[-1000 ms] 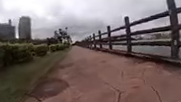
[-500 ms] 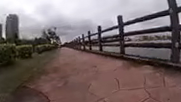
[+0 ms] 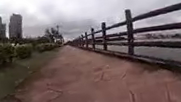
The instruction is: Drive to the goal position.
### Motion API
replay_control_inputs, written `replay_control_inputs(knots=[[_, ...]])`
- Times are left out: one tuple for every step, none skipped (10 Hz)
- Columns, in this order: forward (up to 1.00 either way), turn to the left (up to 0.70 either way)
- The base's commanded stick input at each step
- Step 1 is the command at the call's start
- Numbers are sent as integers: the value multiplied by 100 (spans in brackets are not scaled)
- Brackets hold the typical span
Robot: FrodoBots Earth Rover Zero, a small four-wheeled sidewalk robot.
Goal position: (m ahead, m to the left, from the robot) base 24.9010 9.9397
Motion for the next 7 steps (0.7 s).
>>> replay_control_inputs(knots=[[90,0],[90,0],[90,0],[90,0],[90,0],[90,0],[90,0]])
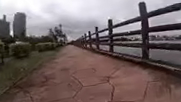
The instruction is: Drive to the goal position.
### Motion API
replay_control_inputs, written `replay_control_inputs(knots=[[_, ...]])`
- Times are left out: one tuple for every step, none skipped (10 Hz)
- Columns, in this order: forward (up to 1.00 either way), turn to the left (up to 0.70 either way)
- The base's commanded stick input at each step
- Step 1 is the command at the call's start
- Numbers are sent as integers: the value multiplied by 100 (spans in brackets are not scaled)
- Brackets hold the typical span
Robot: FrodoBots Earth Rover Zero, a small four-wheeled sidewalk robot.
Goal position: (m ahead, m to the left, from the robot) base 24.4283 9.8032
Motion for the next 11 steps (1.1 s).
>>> replay_control_inputs(knots=[[90,0],[90,0],[90,0],[90,0],[90,0],[90,0],[90,0],[90,0],[90,0],[90,0],[90,0]])
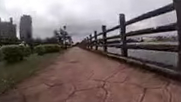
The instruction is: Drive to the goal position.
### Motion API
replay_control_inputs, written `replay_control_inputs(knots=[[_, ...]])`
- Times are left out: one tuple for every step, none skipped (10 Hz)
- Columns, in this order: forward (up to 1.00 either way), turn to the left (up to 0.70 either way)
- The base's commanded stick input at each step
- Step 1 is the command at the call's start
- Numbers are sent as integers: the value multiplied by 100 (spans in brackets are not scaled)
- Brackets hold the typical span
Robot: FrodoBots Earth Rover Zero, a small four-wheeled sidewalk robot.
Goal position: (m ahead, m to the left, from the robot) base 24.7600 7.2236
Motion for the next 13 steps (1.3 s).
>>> replay_control_inputs(knots=[[90,0],[90,0],[90,0],[91,0],[90,0],[90,0],[90,0],[90,0],[90,0],[90,0],[90,0],[90,0],[90,0]])
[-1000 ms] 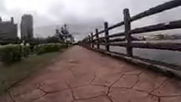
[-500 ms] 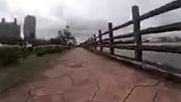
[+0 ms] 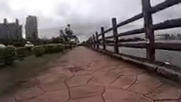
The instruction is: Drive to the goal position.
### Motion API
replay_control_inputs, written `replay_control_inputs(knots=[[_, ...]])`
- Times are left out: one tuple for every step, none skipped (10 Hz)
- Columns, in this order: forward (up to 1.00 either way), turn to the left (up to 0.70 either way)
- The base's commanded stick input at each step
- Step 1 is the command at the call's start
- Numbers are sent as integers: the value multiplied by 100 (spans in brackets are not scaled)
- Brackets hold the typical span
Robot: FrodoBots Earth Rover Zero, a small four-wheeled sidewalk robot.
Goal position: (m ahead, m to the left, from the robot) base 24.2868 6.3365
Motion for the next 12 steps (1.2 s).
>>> replay_control_inputs(knots=[[90,0],[90,0],[90,0],[90,0],[90,0],[90,0],[90,0],[90,0],[90,0],[90,0],[90,0],[90,0]])
